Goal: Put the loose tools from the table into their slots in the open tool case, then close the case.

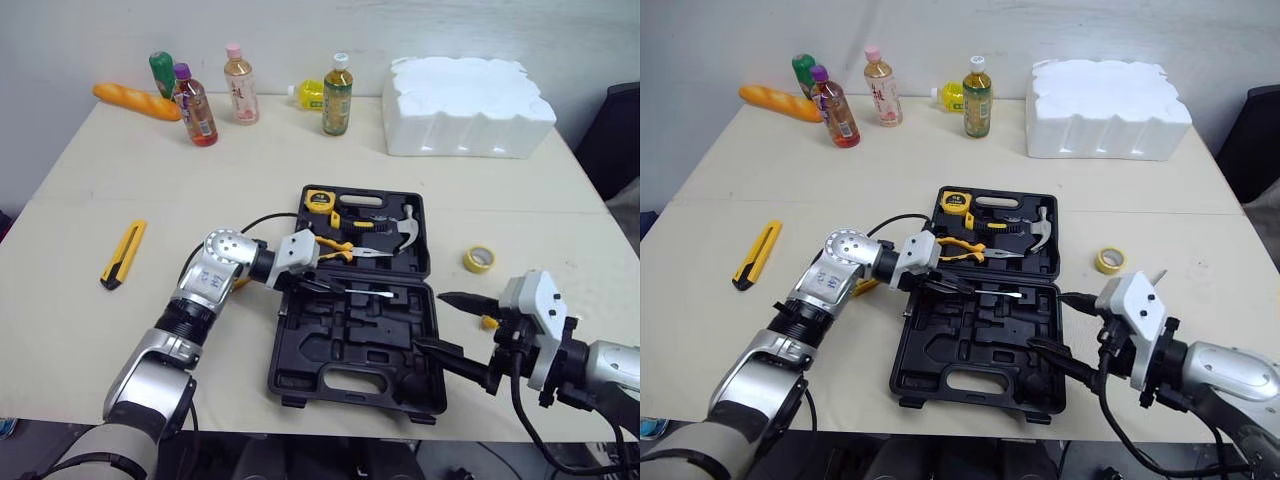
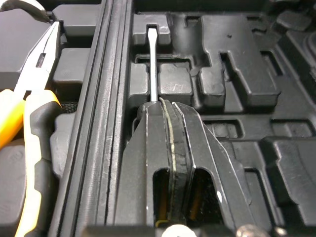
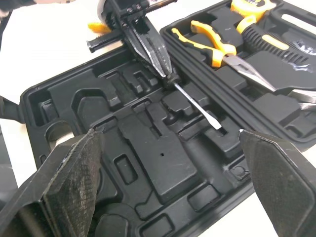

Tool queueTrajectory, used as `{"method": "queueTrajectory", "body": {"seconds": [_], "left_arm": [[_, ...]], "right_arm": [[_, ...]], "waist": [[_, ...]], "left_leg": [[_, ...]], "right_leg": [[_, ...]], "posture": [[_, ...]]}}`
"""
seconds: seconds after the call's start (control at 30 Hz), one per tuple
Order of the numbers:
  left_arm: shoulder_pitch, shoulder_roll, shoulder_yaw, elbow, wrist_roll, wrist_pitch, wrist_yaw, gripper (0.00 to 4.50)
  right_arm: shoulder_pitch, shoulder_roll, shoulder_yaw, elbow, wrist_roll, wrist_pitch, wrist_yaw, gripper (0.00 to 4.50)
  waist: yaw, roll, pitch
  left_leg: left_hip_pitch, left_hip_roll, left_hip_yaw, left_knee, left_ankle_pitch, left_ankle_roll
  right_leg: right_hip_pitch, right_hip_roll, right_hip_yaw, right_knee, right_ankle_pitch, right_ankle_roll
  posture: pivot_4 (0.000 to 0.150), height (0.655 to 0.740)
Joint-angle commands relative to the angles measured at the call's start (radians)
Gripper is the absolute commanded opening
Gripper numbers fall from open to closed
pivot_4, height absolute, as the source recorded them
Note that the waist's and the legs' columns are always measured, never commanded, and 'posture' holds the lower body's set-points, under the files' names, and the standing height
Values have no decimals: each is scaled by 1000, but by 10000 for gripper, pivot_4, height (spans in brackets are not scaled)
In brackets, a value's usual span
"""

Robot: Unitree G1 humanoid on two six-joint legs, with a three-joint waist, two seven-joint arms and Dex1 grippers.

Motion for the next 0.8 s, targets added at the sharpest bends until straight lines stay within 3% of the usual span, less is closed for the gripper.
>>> {"method": "queueTrajectory", "body": {"seconds": [0.03, 0.27, 0.37, 0.7, 0.8], "left_arm": [[27, -2, -81, 80, 119, -3, 51, 284], [38, -3, -119, 93, 151, 16, 88, 284], [44, 2, -137, 74, 161, 18, 80, 284], [54, 19, -183, 93, 225, -5, 117, 284], [51, 17, -191, 98, 233, 1, 121, 284]], "right_arm": [[-2, -2, -14, -12, 1, -12, -5, 45000], [27, 7, -19, -22, 1, -10, -11, 45000], [44, 26, 3, -24, -14, -16, -28, 45000], [66, 29, 2, -15, -44, -25, -24, 45000], [62, 29, 6, -10, -51, -25, -23, 45000]], "waist": [[1, 2, -4], [8, 0, -20], [6, 0, -21], [1, 6, -31], [-1, 5, -31]], "left_leg": [[3, 0, -1, 0, 0, 1], [8, 0, -6, 0, -2, 4], [21, 0, -8, -3, -7, 10], [21, 0, -12, -3, -7, 11], [31, 0, -13, -8, -8, 11]], "right_leg": [[5, 0, 0, -2, 0, 0], [15, -2, 0, -7, 0, 0], [30, -3, -1, -13, 0, 0], [35, -4, -3, -18, 1, 1], [45, -5, -4, -24, 1, 1]], "posture": [[1500, 7400], [1500, 7400], [1500, 7400], [1500, 7400], [1500, 7400]]}}
